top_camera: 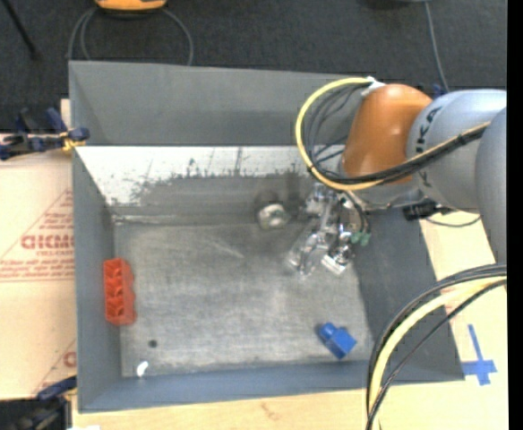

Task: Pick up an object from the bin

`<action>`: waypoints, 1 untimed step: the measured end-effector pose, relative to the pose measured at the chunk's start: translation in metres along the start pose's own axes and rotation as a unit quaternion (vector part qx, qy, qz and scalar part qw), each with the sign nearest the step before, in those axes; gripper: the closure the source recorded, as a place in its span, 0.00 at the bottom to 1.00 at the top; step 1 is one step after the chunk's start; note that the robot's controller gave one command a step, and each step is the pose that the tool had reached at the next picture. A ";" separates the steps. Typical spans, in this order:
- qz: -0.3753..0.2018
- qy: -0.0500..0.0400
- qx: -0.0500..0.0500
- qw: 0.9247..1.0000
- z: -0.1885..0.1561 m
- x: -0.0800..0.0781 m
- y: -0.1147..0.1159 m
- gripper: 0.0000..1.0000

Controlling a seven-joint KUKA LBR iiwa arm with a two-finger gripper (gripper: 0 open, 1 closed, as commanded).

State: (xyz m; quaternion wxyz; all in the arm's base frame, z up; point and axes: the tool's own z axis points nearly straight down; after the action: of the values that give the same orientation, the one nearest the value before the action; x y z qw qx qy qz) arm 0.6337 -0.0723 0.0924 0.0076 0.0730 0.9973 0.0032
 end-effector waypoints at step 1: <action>0.030 -0.010 0.001 1.000 0.006 0.019 0.006 0.00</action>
Offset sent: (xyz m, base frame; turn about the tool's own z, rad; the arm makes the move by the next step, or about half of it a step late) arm -0.0274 0.0086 -0.0177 0.0612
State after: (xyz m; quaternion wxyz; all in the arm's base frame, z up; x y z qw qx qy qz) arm 0.6163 -0.0637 0.0865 0.0172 0.1025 0.9946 0.0020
